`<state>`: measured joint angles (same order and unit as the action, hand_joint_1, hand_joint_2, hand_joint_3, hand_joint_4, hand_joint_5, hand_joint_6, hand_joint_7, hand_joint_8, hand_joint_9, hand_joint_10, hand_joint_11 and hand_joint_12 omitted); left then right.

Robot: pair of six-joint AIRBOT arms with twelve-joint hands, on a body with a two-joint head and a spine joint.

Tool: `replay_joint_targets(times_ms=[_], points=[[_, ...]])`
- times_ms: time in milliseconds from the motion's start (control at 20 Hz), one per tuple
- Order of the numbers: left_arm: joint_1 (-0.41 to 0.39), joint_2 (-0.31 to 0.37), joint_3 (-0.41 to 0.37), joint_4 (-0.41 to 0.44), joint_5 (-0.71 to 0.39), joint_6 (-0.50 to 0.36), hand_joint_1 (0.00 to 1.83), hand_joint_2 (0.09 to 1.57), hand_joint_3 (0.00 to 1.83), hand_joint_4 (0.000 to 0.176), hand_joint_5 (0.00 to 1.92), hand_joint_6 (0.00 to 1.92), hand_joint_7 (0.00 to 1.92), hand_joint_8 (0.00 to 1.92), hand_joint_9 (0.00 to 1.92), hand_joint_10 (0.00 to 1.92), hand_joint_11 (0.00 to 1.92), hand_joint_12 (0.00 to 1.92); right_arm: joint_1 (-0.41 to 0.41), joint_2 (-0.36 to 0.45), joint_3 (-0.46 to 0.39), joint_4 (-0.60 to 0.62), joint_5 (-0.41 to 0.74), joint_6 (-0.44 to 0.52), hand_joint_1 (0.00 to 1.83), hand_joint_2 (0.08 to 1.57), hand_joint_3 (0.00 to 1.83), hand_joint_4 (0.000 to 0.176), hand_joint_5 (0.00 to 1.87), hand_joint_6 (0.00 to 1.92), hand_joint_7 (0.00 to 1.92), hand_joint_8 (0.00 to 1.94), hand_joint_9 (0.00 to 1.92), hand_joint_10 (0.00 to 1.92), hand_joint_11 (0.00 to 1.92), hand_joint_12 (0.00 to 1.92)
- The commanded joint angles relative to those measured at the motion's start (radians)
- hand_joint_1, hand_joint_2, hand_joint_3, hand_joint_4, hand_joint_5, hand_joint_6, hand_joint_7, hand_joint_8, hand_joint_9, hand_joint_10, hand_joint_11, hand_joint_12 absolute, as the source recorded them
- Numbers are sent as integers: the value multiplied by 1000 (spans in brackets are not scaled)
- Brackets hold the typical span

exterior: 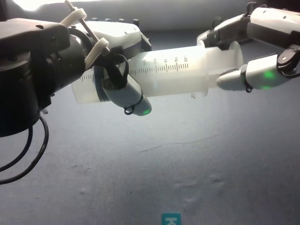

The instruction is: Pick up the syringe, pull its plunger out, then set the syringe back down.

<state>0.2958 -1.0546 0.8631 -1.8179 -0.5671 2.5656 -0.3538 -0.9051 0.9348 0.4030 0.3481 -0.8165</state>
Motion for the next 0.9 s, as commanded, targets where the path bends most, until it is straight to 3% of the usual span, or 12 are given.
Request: replay_joint_targets(times_ms=[0, 150, 200, 250, 300, 350, 400, 450, 550, 600, 850], points=[[-19, 6, -1, 51, 11, -3, 1206, 1171, 0, 0, 865, 1055, 893, 1295, 789, 1182, 524, 1500, 6, 6, 3, -5, 111, 2, 1122, 1030, 0, 0, 761, 55, 810, 78, 758, 138, 250, 1247], [-18, 6, -2, 52, 9, -3, 1211, 1167, 0, 0, 890, 1011, 886, 1314, 772, 1214, 527, 1530, -2, 10, 2, -5, 115, -7, 1156, 1041, 0, 0, 863, 16, 939, 100, 793, 392, 379, 1286], [-18, 6, -2, 52, 8, -3, 1210, 1169, 0, 0, 888, 1011, 881, 1323, 772, 1204, 534, 1511, -4, 12, 2, -5, 115, -8, 1155, 1137, 0, 0, 921, 830, 989, 136, 809, 543, 493, 1266], [-18, 6, -1, 52, 8, -3, 1206, 1168, 0, 0, 875, 1046, 893, 1288, 789, 1165, 534, 1493, -5, 15, 2, -5, 115, -8, 1193, 1152, 0, 0, 938, 942, 902, 1008, 804, 731, 531, 1359], [-18, 6, -2, 52, 7, -1, 1210, 1165, 0, 0, 880, 1034, 903, 1276, 800, 1161, 540, 1495, -5, 19, 2, -5, 115, -8, 1206, 1148, 0, 0, 965, 930, 879, 1197, 822, 804, 561, 1378], [-18, 6, -2, 52, 7, 0, 1212, 1165, 0, 0, 894, 1007, 890, 1306, 794, 1187, 543, 1491, -5, 21, 2, -5, 115, -8, 1331, 1147, 0, 0, 931, 963, 900, 1152, 813, 1236, 606, 1379], [-19, 6, -2, 52, 5, 0, 1211, 1170, 1, 0, 895, 999, 869, 1345, 777, 1208, 536, 1492, -6, 25, 2, -5, 115, -8, 1359, 1143, 0, 0, 914, 971, 925, 1096, 832, 1329, 642, 1376], [-20, 6, -2, 52, 5, 0, 1208, 1176, 2, 0, 878, 1021, 864, 1357, 769, 1227, 533, 1505, -6, 28, 2, -5, 115, -8, 1245, 1136, 1, 0, 934, 973, 960, 1113, 881, 1015, 670, 1334], [-21, 6, -2, 52, 4, 0, 1212, 1167, 0, 0, 886, 1014, 892, 1303, 786, 1192, 543, 1490, -5, 38, 1, -5, 115, -8, 1223, 1124, 0, 0, 966, 938, 985, 1083, 943, 834, 690, 1321], [-21, 6, -2, 51, 4, 0, 1211, 1165, 0, 0, 890, 1013, 895, 1295, 794, 1185, 547, 1488, -5, 42, 0, -5, 115, -8, 1343, 1120, 1, 0, 949, 925, 983, 1019, 888, 1193, 689, 1320], [-23, 6, -2, 47, 3, 0, 1205, 1171, 2, 0, 882, 1036, 875, 1314, 763, 1200, 520, 1494, 8, 90, -19, -5, 114, -8, 1377, 1108, 0, 0, 948, 935, 1023, 926, 904, 1229, 713, 1252]])
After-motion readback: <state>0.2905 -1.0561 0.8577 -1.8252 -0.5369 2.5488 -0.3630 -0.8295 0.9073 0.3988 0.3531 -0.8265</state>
